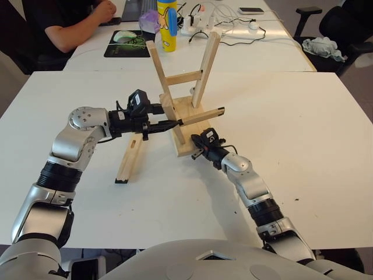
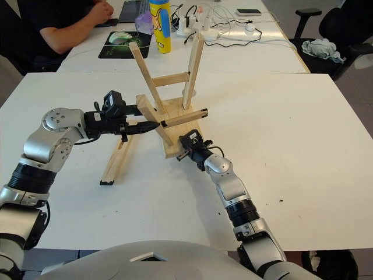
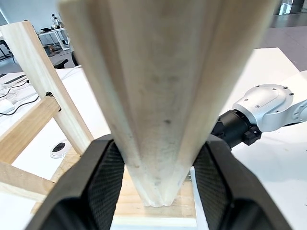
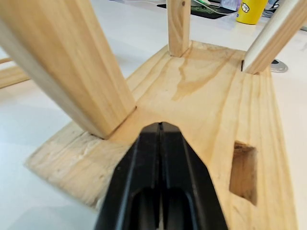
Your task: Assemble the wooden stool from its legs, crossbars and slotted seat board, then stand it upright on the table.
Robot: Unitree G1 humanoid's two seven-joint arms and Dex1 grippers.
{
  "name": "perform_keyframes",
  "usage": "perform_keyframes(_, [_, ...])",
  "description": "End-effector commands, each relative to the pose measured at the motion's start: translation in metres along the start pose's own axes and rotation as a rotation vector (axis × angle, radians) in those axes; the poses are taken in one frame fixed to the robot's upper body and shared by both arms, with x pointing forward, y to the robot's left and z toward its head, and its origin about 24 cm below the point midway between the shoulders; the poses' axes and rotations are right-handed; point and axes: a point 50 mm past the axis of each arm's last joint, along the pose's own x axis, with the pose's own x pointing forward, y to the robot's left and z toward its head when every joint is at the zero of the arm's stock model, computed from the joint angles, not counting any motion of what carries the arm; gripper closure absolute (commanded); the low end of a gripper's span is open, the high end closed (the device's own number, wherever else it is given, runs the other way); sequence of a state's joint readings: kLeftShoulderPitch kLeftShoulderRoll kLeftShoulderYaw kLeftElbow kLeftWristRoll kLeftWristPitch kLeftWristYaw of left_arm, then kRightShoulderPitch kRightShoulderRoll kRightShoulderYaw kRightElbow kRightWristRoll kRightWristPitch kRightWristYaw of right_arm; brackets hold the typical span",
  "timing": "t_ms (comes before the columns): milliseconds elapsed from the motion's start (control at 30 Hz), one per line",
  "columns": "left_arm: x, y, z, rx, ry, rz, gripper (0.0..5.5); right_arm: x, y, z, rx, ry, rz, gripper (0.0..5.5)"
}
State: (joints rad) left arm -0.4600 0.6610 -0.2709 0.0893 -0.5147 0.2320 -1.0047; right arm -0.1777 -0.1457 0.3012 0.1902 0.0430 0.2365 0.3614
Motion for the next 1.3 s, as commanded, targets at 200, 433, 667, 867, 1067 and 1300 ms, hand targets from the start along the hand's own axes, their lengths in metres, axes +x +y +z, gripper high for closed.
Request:
perform_keyframes(200, [-0.019,-0.005,-0.038,-0.199,0.137,0.149,2.2,-0.023,0.006,-0.068,0.033,0.357,0.009,5.5])
perform_keyframes(433, [-0.061,-0.01,0.069,-0.166,-0.164,0.109,2.25,-0.026,0.003,-0.069,0.023,0.346,-0.001,5.5])
perform_keyframes(667, [-0.039,-0.016,0.172,-0.123,-0.597,0.043,3.31,-0.026,0.004,-0.07,0.025,0.344,0.003,5.5])
perform_keyframes(867, [0.008,-0.016,0.136,-0.151,-0.406,0.098,4.22,-0.023,0.007,-0.069,0.016,0.341,0.022,5.5])
perform_keyframes(1067, [0.028,-0.008,0.13,-0.066,-0.345,0.124,5.05,-0.021,0.011,-0.069,0.012,0.342,0.04,5.5])
perform_keyframes(1300, [0.023,-0.007,0.144,-0.046,-0.39,0.135,5.48,-0.023,0.011,-0.07,0.014,0.344,0.037,5.5])
